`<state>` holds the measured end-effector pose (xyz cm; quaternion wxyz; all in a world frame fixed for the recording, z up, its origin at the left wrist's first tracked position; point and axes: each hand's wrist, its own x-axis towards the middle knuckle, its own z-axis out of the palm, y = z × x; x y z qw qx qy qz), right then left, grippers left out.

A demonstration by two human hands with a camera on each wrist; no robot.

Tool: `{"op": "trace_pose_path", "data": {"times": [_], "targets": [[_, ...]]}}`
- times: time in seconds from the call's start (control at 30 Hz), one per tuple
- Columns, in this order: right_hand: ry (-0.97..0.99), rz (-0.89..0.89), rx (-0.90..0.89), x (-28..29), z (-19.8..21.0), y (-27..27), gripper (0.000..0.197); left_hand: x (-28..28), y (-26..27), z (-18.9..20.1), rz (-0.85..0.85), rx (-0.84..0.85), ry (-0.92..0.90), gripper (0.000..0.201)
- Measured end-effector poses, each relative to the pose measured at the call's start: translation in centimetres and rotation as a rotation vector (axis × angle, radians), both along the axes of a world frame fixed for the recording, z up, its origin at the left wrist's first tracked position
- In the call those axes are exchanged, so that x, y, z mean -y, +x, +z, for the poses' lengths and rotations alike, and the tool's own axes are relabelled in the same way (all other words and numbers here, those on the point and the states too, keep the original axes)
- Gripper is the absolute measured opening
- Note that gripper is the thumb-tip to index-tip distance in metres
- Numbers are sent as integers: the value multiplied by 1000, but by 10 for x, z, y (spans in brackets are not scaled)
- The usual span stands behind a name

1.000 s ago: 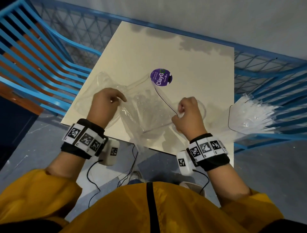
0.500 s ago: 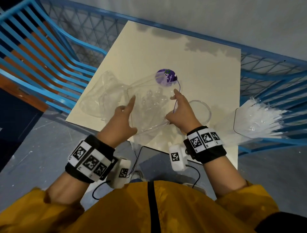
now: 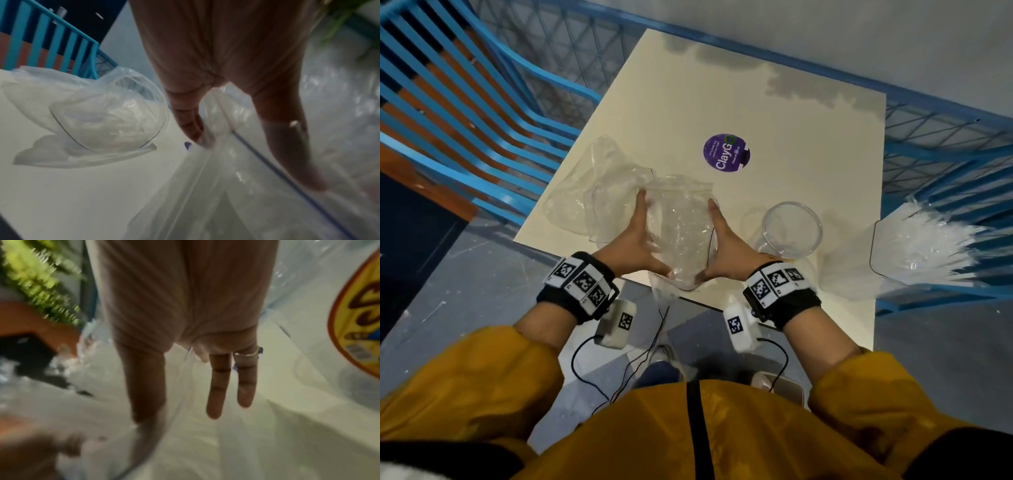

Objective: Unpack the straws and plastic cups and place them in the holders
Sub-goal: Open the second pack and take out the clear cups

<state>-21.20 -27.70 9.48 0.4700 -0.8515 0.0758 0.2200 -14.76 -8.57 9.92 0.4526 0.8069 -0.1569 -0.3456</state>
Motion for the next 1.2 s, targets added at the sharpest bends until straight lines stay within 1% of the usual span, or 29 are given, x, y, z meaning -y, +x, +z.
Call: {"op": "trace_pose_path", "data": {"times": [0.07, 0.13, 0.2, 0.27, 0.37, 0.43, 0.5, 0.57, 0.67, 0.77, 0.8, 0.83, 0.87, 0.9, 0.97, 1.03, 1.07, 1.1, 1.13, 1.17, 1.2], "targets": [[-43, 34, 14, -2, -9, 5, 144, 5, 5, -8, -83, 28, 25, 148], [-53, 13, 35, -2, -16, 8, 146, 6, 9, -17, -155, 46, 17, 151], [-54, -23, 62, 1, -22, 12, 143, 6, 10, -22, -207, 67, 26, 150], [-74, 0, 89, 2, -27, 15, 135, 8, 11, -26, -243, 88, 48, 144], [-57, -3, 153, 6, -34, 21, 128, 13, 14, -25, -219, 136, 1, 138], [-33, 4, 186, 12, -29, 26, 126, 15, 17, -23, -177, 219, -35, 146], [-53, 37, 214, 17, -22, 30, 128, 16, 18, -14, -149, 294, 11, 152], [-89, 86, 215, 23, -18, 31, 130, 17, 16, -5, -179, 332, 74, 153], [-92, 138, 156, 26, -17, 27, 117, 18, 20, -5, -234, 259, 117, 156], [-27, 114, 134, 23, -16, 23, 105, 21, 31, -18, -268, 129, 107, 158], [-20, 84, 143, 21, -17, 22, 102, 22, 33, -20, -273, 99, 111, 154], [-10, 50, 144, 20, -17, 21, 99, 21, 34, -22, -271, 69, 118, 145], [10, 11, 132, 19, -18, 20, 99, 20, 33, -24, -263, 40, 145, 134], [24, -28, 115, 17, -18, 19, 99, 18, 30, -29, -250, 13, 192, 130], [16, -77, 81, 14, -19, 15, 100, 13, 21, -42, -220, -13, 258, 137], [-18, -92, 11, 13, -15, 12, 98, 14, 12, -52, -155, 8, 231, 138], [-55, -100, -22, 13, -15, 11, 87, 14, 10, -58, -125, 25, 221, 132], [-128, -62, -23, 13, -21, 13, 71, 14, 8, -63, -98, 43, 196, 124], [-248, 68, 3, 16, -25, 12, 62, 15, 8, -67, -53, 31, 177, 115], [-278, 111, -5, 17, -25, 9, 61, 15, 9, -71, 1, 23, 153, 101], [-179, 45, -8, 17, -26, 5, 67, 15, 9, -70, 58, 17, 119, 84]]}}
